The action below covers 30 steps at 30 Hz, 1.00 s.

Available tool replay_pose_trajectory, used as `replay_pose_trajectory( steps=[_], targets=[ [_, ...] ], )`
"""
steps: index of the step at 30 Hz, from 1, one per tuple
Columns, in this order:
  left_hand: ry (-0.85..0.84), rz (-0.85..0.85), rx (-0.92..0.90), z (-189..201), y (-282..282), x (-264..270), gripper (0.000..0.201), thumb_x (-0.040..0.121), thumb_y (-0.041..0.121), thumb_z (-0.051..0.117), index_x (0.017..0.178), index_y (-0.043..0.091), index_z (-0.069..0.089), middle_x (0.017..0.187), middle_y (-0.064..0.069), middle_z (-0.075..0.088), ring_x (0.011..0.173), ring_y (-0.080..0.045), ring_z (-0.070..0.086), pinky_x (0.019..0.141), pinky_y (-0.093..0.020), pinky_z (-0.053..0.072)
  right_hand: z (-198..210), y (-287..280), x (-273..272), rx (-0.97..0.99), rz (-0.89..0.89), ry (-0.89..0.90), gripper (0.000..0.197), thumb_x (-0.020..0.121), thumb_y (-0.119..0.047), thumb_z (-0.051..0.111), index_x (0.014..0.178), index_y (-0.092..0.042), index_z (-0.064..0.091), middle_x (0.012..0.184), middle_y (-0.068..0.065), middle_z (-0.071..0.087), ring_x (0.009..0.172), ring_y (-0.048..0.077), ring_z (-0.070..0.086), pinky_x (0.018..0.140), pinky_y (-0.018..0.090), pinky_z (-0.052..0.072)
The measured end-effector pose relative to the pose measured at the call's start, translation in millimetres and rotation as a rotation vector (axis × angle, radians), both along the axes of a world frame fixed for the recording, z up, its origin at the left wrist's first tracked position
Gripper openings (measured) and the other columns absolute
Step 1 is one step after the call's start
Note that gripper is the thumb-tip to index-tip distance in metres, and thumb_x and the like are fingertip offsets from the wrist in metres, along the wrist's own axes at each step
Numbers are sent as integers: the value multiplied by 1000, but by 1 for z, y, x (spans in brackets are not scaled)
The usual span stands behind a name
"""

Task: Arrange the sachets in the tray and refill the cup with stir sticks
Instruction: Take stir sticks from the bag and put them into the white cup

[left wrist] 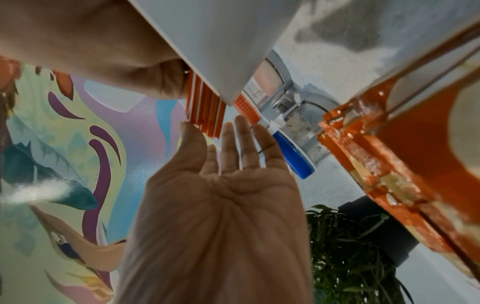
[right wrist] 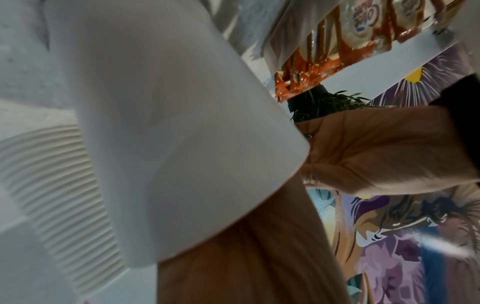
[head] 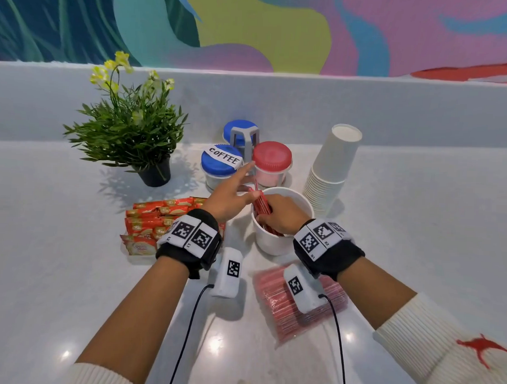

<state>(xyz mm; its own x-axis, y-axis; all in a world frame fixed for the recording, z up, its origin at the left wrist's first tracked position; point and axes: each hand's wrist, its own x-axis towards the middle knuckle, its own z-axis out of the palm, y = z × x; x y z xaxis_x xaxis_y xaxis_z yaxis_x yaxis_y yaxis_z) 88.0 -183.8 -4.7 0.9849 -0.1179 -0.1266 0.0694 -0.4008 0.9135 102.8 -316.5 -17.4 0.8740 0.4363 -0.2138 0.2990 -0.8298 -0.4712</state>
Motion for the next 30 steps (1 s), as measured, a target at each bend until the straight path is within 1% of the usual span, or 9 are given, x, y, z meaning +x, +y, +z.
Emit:
replay_pose_trajectory(
  steps=[4,7,9,15,18,21,25,28,30],
  targets=[
    [-81,-39,-1,1,-6,2,46,92,2,51,135,14,45,131,-10,54,116,-14,51,95,-20,40,0,-2,0,-3,31,25,35,89,-16,55,123,-7,52,124,14,58,114,30,52,95,31,36],
    [-187,83,54,0,-6,0,24,91,4,53,112,3,65,107,-9,66,82,-2,58,73,-1,42,-2,-5,2,45,4,29,31,89,-14,55,120,-7,54,119,13,60,111,28,54,89,27,34],
    [-207,131,80,-1,-6,-3,25,92,6,51,113,3,65,98,-2,65,70,5,52,64,4,38,-2,-6,4,113,-35,9,31,89,-13,54,119,-8,55,118,12,62,110,27,55,90,27,35],
    [-171,113,203,-13,-8,-9,38,94,6,47,132,8,50,133,-9,55,124,-17,51,96,-15,34,-4,-6,8,97,-54,-42,38,86,-20,62,122,-10,55,122,10,60,111,25,55,87,24,34],
    [-145,72,278,-19,-10,-11,41,95,3,44,136,9,45,132,-13,56,123,-21,51,91,-12,30,-7,-7,8,78,-38,-49,41,83,-19,65,122,-10,55,123,10,60,113,24,54,92,25,34],
    [-145,44,304,-19,-12,-11,43,96,1,41,138,9,43,129,-19,57,105,-13,52,84,-9,29,-6,-10,7,49,-16,-55,44,83,-20,66,123,-10,54,126,9,59,116,25,53,98,30,35],
    [-132,18,364,-8,-14,-16,47,97,1,36,143,12,34,135,-13,53,108,-17,52,85,-13,33,-1,-18,9,143,-51,-32,38,81,-17,68,118,-10,59,118,9,63,108,23,58,97,30,41],
    [-195,54,327,5,-24,-22,48,95,0,37,142,11,35,126,-7,54,87,-8,49,77,-4,35,10,-34,10,290,-153,-18,25,84,-11,65,108,-5,61,105,8,64,93,17,59,87,25,45],
    [-261,75,296,14,-33,-26,46,96,2,39,141,12,36,139,-9,45,115,-14,48,97,-16,33,19,-47,10,432,-230,-20,16,86,-6,61,101,-2,62,92,9,63,82,17,59,82,26,48]
  ],
)
